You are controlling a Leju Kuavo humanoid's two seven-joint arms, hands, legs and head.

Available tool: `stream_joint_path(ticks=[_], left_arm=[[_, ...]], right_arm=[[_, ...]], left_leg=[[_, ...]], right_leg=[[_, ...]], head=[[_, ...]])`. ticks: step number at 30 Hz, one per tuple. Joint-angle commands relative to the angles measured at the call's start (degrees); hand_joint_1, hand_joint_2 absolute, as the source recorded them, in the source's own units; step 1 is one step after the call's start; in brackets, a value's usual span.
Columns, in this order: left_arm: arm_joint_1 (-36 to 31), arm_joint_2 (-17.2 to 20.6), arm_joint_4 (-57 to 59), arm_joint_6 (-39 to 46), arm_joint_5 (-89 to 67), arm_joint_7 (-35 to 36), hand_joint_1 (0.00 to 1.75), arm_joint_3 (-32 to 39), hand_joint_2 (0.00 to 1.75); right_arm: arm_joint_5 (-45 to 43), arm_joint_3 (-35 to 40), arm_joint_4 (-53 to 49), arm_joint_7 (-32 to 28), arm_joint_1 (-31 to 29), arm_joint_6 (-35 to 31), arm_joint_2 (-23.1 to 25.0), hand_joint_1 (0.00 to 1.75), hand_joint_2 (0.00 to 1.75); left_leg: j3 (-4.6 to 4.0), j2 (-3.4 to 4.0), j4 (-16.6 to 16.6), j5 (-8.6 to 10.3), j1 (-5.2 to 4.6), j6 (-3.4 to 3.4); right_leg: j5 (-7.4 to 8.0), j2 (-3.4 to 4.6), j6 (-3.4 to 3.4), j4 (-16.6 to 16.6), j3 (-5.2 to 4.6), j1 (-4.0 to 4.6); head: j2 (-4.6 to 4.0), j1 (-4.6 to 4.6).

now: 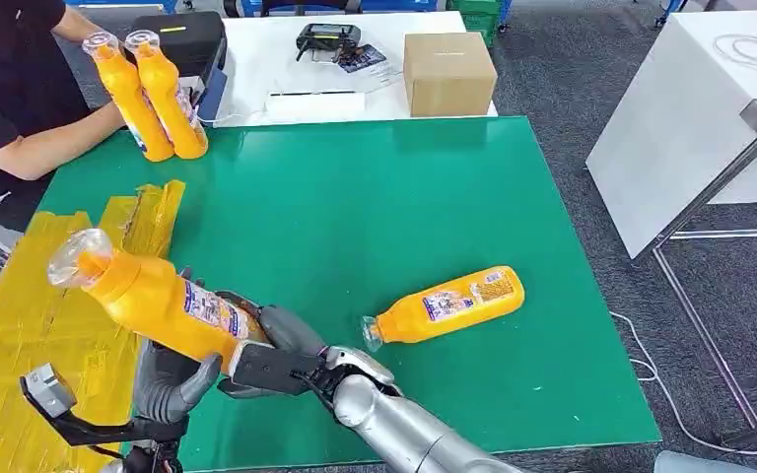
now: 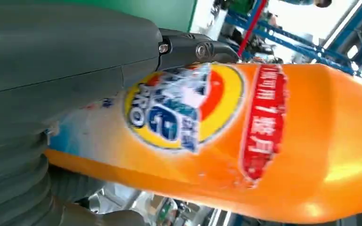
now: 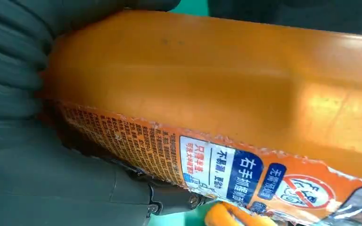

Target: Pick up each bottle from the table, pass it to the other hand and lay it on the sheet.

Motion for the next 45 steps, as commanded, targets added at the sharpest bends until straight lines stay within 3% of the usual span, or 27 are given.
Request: stream_joint_path(ticks=[1, 17, 18, 19, 28, 37, 38, 39, 40, 45], left_arm=[[-7.27, 0.15, 1.61, -0.54, -0.39, 0.05, 0.0, -1.24, 1.75], [-8.96, 0.0, 0.87, 1.4, -2.31, -0.6, 0.03, 3.24, 1.75], [-8.96, 0.0, 0.87, 1.4, -2.31, -0.6, 0.19, 3.24, 1.75], [-9.0, -0.08, 0.91, 1.27, -2.24, -0.64, 1.75, 3.24, 1.75], [-9.0, 0.15, 1.0, 0.17, -2.51, -0.79, 1.75, 2.25, 1.75], [-7.78, 0.57, 0.0, -2.11, -4.17, -1.38, 1.75, 2.33, 1.75], [-7.62, 1.04, -0.4, -2.06, -5.32, -1.65, 1.75, 2.39, 1.75], [-7.43, 1.94, -0.64, -2.25, -6.95, -2.02, 1.75, 2.31, 1.75], [-7.23, 3.33, -1.01, -2.29, -9.65, -2.65, 1.75, 2.37, 1.75], [-6.98, 2.99, -0.76, -3.78, -9.63, -2.8, 1.75, 4.13, 1.75]], right_arm=[[1.54, 9.69, 7.19, -0.34, 2.81, 1.36, 0.26, 1.75, 1.75], [4.87, 10.81, 9.75, -1.13, 5.04, 1.53, -0.24, 1.75, 1.75], [4.87, 10.81, 9.75, -1.13, 5.04, 1.53, -0.24, 1.75, 1.75], [5.02, 10.74, 9.88, -1.07, 5.05, 1.54, -0.15, 1.75, 1.75], [5.51, 9.95, 9.93, -1.05, 4.94, 0.93, 0.05, 1.75, 1.75], [7.14, 2.59, 3.82, 1.63, 2.73, -5.69, -2.52, 1.75, 1.75], [8.97, 1.58, 2.39, 2.44, 2.35, -8.78, -3.25, 1.75, 1.75], [9.84, -0.02, 0.39, 3.05, 1.78, -10.8, -4.18, 0.44, 1.75], [10.93, -1.23, -1.75, 3.62, 1.55, -12.08, -5.02, 0.07, 1.75], [13.44, -3.98, -5.55, 5.13, 2.81, -9.49, -5.72, 0.07, 1.75]], left_leg=[[0.09, -0.32, -0.08, 0.06, 0.04, 0.01], [0.12, -0.41, -0.07, 0.04, 0.07, 0.01], [0.06, -0.31, -0.06, 0.05, 0.04, 0.01], [0.15, -0.45, -0.07, 0.04, 0.1, 0.01], [0.13, -0.42, -0.06, 0.03, 0.1, 0.01], [0.08, -0.4, -0.02, 0.03, 0.08, 0.02], [0.01, -0.3, -0.01, 0.04, 0.06, 0.02], [0.07, -0.36, -0.01, 0.03, 0.08, 0.03], [-0.01, -0.26, 0.0, 0.05, 0.04, 0.02], [0.09, -0.19, -0.03, 0.01, 0.04, 0.03]], right_leg=[[-0.03, -0.35, -0.05, -0.13, 0.26, 0.05], [-0.06, -0.44, -0.06, -0.16, 0.32, 0.07], [-0.03, -0.32, -0.04, -0.11, 0.19, 0.03], [-0.06, -0.48, -0.08, -0.19, 0.37, 0.1], [-0.07, -0.47, -0.07, -0.17, 0.34, 0.09], [-0.06, -0.43, -0.07, -0.13, 0.29, 0.08], [-0.02, -0.32, -0.04, -0.09, 0.17, 0.06], [-0.04, -0.4, -0.05, -0.12, 0.28, 0.08], [-0.02, -0.27, -0.03, -0.06, 0.13, 0.03], [-0.03, -0.21, -0.04, -0.09, 0.25, 0.04]], head=[[0.0, 0.02], [0.0, -0.02], [0.0, -0.02], [0.0, -0.02], [0.0, -0.02], [0.0, -0.02], [0.0, -0.02], [0.0, -0.02], [0.0, -0.04], [0.0, -0.02]])
